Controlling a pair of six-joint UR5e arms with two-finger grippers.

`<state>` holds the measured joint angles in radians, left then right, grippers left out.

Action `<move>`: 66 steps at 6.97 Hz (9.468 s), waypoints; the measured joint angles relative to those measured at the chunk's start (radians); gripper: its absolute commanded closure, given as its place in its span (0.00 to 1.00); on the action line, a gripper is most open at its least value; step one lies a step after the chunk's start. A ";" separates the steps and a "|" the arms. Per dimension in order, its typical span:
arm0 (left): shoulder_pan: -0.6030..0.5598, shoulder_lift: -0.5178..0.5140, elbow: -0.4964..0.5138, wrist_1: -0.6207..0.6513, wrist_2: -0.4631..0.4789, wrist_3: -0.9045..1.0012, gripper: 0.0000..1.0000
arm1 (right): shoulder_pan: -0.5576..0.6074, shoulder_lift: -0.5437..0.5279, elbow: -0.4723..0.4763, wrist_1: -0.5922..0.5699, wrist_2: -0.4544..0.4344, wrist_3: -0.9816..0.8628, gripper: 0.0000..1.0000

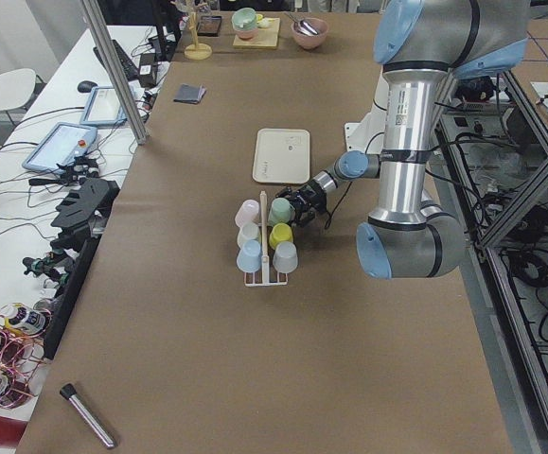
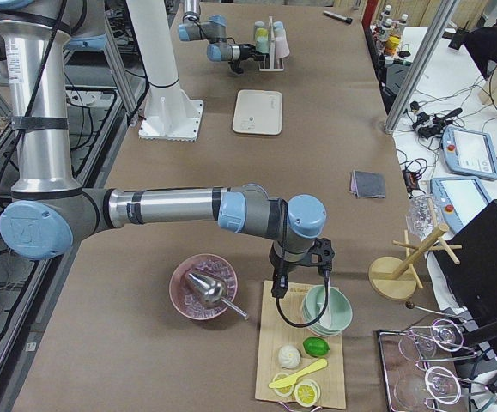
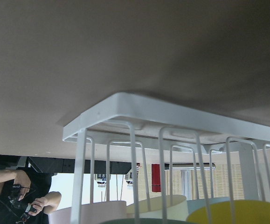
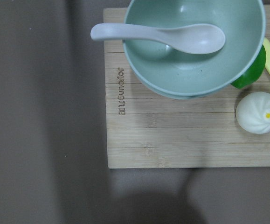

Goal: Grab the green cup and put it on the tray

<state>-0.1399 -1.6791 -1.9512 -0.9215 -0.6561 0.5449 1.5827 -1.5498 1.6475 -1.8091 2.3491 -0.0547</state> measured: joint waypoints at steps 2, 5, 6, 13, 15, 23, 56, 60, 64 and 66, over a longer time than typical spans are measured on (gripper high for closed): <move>0.001 -0.005 -0.005 0.001 -0.003 0.004 0.31 | 0.002 0.005 -0.002 0.005 -0.032 0.000 0.00; -0.001 -0.008 -0.028 0.003 -0.008 0.007 0.31 | 0.001 -0.001 -0.008 0.008 -0.047 0.001 0.00; -0.005 -0.006 -0.041 0.005 -0.008 0.007 0.31 | 0.001 -0.003 -0.010 0.008 -0.048 0.002 0.00; -0.017 0.046 -0.191 0.046 -0.006 0.007 0.31 | 0.001 -0.005 -0.029 0.008 -0.047 0.001 0.00; -0.017 0.070 -0.239 0.050 -0.007 0.007 0.31 | 0.001 -0.004 -0.029 0.008 -0.046 0.002 0.00; -0.019 0.115 -0.400 -0.048 -0.038 -0.006 0.34 | 0.000 -0.005 -0.035 0.008 -0.044 0.001 0.00; 0.019 -0.369 0.557 -2.093 -0.057 -0.806 0.21 | 0.001 -0.003 -0.058 0.007 -0.034 0.001 0.00; 0.011 -0.379 0.558 -2.097 -0.057 -0.800 0.17 | 0.001 -0.002 -0.057 0.007 -0.034 0.000 0.00; 0.008 -0.378 0.561 -2.097 -0.057 -0.800 0.16 | 0.000 -0.002 -0.058 0.007 -0.034 0.000 0.00; 0.008 -0.382 0.565 -2.102 -0.062 -0.806 0.16 | 0.001 -0.002 -0.058 0.007 -0.034 0.001 0.00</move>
<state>-0.1319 -2.0613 -1.3859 -3.0236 -0.7179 -0.2614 1.5839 -1.5523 1.5894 -1.8023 2.3148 -0.0537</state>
